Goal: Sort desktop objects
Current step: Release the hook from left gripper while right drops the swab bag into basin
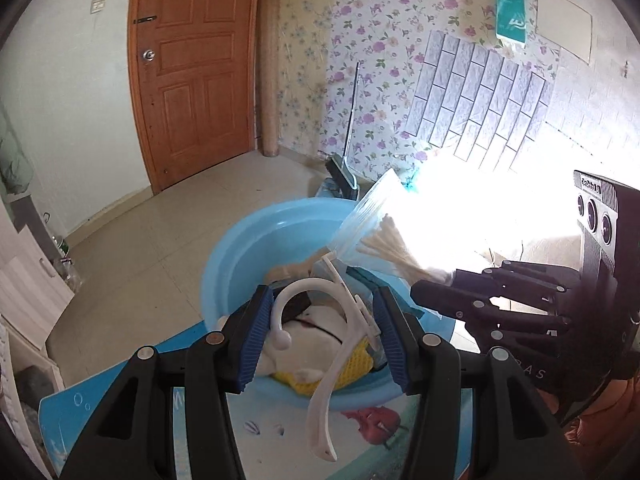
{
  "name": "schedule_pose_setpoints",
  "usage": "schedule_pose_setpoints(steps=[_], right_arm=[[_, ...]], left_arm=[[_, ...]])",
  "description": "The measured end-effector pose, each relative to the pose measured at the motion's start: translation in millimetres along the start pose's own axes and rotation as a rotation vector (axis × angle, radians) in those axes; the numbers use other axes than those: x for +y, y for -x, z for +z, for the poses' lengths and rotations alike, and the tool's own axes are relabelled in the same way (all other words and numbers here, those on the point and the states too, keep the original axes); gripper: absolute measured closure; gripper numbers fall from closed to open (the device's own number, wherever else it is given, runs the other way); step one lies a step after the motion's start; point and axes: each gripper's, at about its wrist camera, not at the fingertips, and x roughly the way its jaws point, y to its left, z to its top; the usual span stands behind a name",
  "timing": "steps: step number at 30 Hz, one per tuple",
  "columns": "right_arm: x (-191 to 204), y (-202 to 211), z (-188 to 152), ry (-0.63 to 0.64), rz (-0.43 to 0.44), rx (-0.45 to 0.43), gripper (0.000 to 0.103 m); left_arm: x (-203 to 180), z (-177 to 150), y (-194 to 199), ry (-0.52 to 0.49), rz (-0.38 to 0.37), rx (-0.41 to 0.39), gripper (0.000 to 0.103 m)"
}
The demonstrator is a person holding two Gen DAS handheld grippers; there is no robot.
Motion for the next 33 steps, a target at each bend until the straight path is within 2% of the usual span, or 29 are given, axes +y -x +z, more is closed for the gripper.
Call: schedule_pose_setpoints(steps=[4, 7, 11, 13, 14, 18, 26, 33], right_arm=[[-20.7, -11.4, -0.1, -0.025, -0.031, 0.026, 0.084], [-27.8, -22.5, -1.1, -0.028, -0.035, 0.057, 0.084], [-29.4, -32.4, -2.8, -0.031, -0.022, 0.081, 0.082], [-28.6, -34.9, -4.1, -0.036, -0.023, 0.087, 0.081], [-27.5, -35.7, -3.8, -0.036, -0.027, 0.089, 0.081], [-22.4, -38.6, -3.5, -0.025, -0.057, 0.109, 0.065], [-12.1, -18.9, -3.9, 0.002, -0.134, 0.091, 0.056], [8.8, 4.0, -5.7, 0.013, -0.202, 0.044, 0.056]], left_arm=[[-4.9, 5.8, -22.3, -0.015, -0.016, 0.026, 0.049], [-6.6, 4.5, -26.6, -0.026, -0.014, 0.031, 0.031], [-4.4, 3.0, -20.4, -0.029, -0.016, 0.023, 0.018], [0.3, 2.6, -14.6, -0.02, -0.007, 0.016, 0.015], [2.7, 2.2, -11.6, -0.015, -0.003, 0.013, 0.015], [13.0, -3.4, 6.2, 0.008, 0.014, -0.007, 0.012], [39.4, -32.0, 45.7, 0.062, 0.062, -0.029, 0.009], [58.3, -69.2, 78.0, 0.117, 0.106, -0.041, 0.009]])
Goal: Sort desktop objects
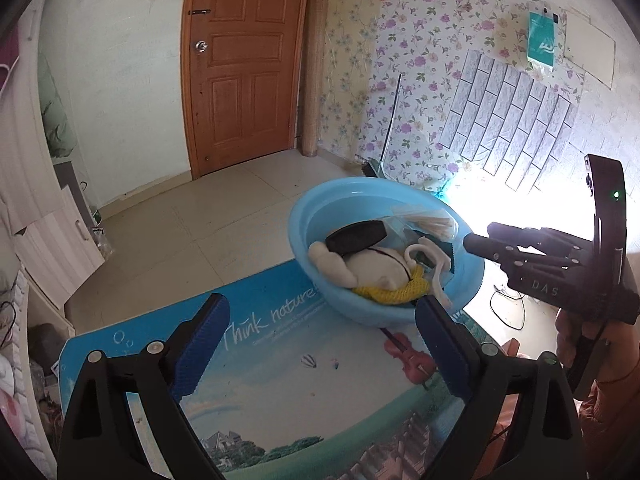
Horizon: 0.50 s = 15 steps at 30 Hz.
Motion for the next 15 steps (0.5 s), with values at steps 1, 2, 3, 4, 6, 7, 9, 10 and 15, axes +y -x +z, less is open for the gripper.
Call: schedule_pose_setpoints(steps=[1, 2, 3, 4, 6, 7, 9, 10, 15], right_arm=[[2.9, 3.5, -0.2, -0.006, -0.004, -0.008, 0.055], [7.1, 6.8, -0.1, -0.009, -0.006, -0.015, 0.055], [12.2, 11.2, -1.4, -0.008, -0.009, -0.027, 0.055], [16.9, 14.3, -2.2, -0.004, -0.012, -0.036, 0.055], [28.0, 20.3, -5.2, 0.006, -0.01, -0.053, 0.055], [34.8, 23.1, -6.7, 0.011, 0.0, -0.059, 0.055], [49.1, 26.4, -10.1, 0.021, 0.027, -0.061, 0.055], [57.5, 27.6, -12.3, 0.028, 0.043, -0.062, 0.055], [102.4, 30.6, -25.7, 0.081, 0.147, -0.048, 0.055]], left_arm=[[1.7, -4.8, 3.5, 0.003, 0.005, -0.003, 0.009], [4.7, -11.4, 7.8, 0.006, 0.011, -0.006, 0.009], [7.3, -17.4, 11.9, 0.01, 0.017, -0.006, 0.009], [8.3, -21.9, 14.8, 0.014, 0.022, -0.005, 0.009], [14.1, -33.7, 21.3, 0.026, 0.031, -0.004, 0.008], [17.4, -39.5, 24.6, 0.034, 0.034, -0.005, 0.008], [22.8, -48.8, 29.8, 0.054, 0.04, -0.004, 0.008], [26.5, -54.2, 32.2, 0.066, 0.041, -0.002, 0.008], [40.3, -79.1, 37.7, 0.112, 0.058, 0.011, 0.008]])
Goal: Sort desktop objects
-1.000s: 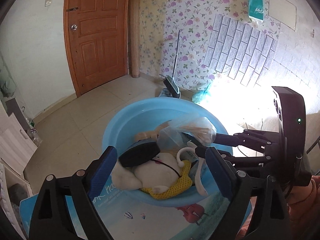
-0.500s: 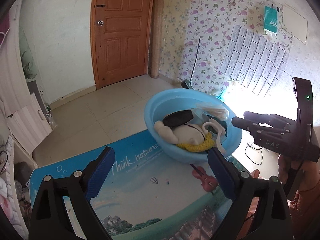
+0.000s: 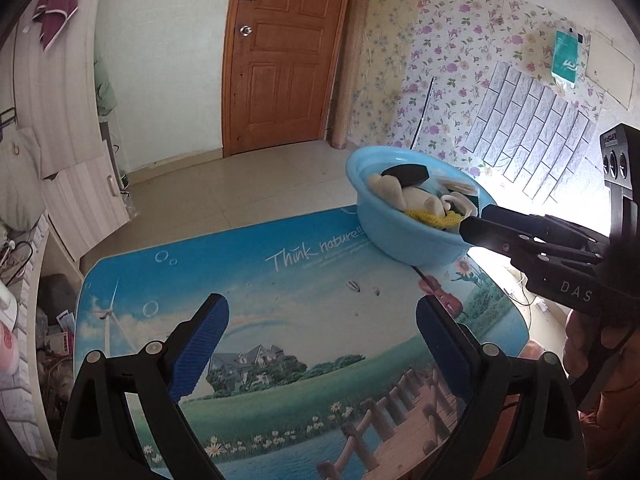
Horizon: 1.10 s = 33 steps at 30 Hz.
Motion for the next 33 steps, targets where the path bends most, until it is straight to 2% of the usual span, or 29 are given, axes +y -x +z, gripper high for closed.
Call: schedule_pose_setpoints(steps=[6, 10, 15, 24, 25, 27, 28, 33], right_arm=[[47.9, -8.7, -21.2, 0.057, 0.095, 0.05, 0.055], [61.3, -12.9, -41.0, 0.065, 0.114, 0.089, 0.055], [62.9, -16.9, -54.9, 0.05, 0.118, 0.124, 0.055], [45.6, -11.3, -55.6, -0.022, 0.081, 0.104, 0.055], [43.2, -11.0, -55.1, -0.039, 0.08, 0.101, 0.053], [40.4, -10.9, -54.1, -0.051, 0.072, 0.095, 0.033], [40.6, -9.9, -53.4, -0.049, 0.061, 0.088, 0.029], [40.3, -5.4, -51.5, -0.038, 0.031, 0.06, 0.025]], left_arm=[[17.1, -26.1, 2.1, 0.047, 0.022, 0.023, 0.008], [23.4, -39.8, 1.8, 0.064, 0.037, 0.038, 0.004], [27.8, -50.5, 2.7, 0.077, 0.044, 0.041, 0.003], [32.5, -47.1, 12.2, 0.105, 0.103, 0.015, 0.0], [32.0, -46.2, 14.1, 0.105, 0.12, 0.015, 0.0], [30.4, -44.7, 18.3, 0.102, 0.141, 0.016, 0.0], [29.3, -44.3, 20.4, 0.1, 0.153, 0.014, 0.0], [21.4, -39.8, 29.6, 0.071, 0.245, 0.021, 0.0]])
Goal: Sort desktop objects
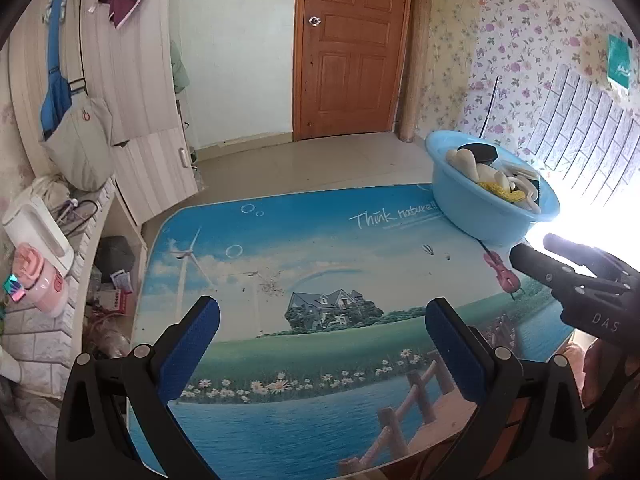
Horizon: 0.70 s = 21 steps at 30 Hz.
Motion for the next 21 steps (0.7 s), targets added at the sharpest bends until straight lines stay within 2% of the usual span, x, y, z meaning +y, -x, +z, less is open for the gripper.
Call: schedule_pose_setpoints(steps=[2, 8, 21], right_arm=[[-2.4, 2.7, 0.7, -0.015, -0.002, -0.012, 0.024], [-2.6, 7.8, 4.2, -0.018, -0.025, -0.04, 0.0], [2.9, 7.7, 0.6, 0.02, -0.035, -0.018, 0.0]], left_arm=[[-1.6, 1.2, 3.9, -0.005, -0.009, -0.005, 0.0], [-0.5, 5.8, 14.1, 0.032, -0.049, -0.017, 0.0], [8.6, 1.4, 11.0, 0.071, -0.011, 0.009, 0.0]])
